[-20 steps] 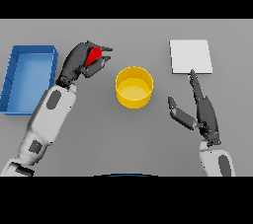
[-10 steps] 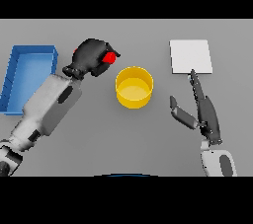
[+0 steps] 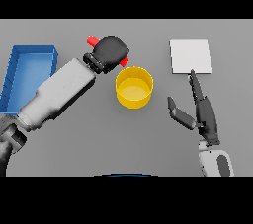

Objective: Pick up the red beaker and tilt it to pour out 1 green nut into yellow bowl. Pick up the yellow bowl and place it on the metallic measuring scale.

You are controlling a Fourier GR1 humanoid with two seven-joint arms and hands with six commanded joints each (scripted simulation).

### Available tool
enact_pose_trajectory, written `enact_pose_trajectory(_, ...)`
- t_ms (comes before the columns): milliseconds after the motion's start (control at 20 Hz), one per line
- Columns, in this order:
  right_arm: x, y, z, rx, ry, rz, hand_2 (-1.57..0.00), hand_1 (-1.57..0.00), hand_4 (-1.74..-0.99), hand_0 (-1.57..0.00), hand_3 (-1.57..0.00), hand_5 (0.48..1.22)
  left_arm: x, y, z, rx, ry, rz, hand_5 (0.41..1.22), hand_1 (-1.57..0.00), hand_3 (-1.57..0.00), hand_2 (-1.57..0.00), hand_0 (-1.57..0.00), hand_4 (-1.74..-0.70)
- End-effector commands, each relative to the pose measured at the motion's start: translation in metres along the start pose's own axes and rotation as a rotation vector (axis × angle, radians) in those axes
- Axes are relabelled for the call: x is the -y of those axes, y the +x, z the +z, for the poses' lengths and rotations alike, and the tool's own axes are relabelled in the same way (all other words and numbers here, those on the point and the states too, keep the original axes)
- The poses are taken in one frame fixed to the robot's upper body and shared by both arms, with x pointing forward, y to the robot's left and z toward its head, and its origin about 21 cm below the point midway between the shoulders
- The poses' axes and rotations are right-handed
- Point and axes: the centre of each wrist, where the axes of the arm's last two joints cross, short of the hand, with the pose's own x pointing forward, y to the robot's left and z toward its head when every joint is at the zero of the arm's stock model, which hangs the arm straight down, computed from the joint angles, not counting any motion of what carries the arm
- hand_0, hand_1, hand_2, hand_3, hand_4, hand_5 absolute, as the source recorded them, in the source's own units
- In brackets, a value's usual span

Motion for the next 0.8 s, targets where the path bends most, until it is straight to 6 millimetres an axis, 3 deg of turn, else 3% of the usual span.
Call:
enact_pose_trajectory(0, 0.004, 0.0, -0.001, 0.0, -0.01, -0.012, 0.0, 0.0, -1.225, 0.0, 0.0, 0.663, -0.005, 0.001, -0.002, 0.023, -0.014, -0.042, 1.215, -1.57, -1.57, -1.57, -1.57, -1.68)
enact_pose_trajectory(450, 0.001, -0.004, 0.002, -0.003, -0.019, 0.028, 0.0, 0.0, -1.183, 0.0, 0.0, 0.643, -0.026, 0.02, -0.019, 0.053, -0.142, -0.427, 1.22, -1.57, -1.57, -1.57, -1.57, -1.73)
enact_pose_trajectory(750, -0.002, -0.002, 0.003, -0.008, -0.027, 0.015, 0.0, 0.0, -1.164, 0.0, 0.0, 0.625, -0.026, 0.034, -0.025, 0.126, -0.152, -0.691, 1.221, -1.57, -1.57, -1.57, -1.57, -1.74)
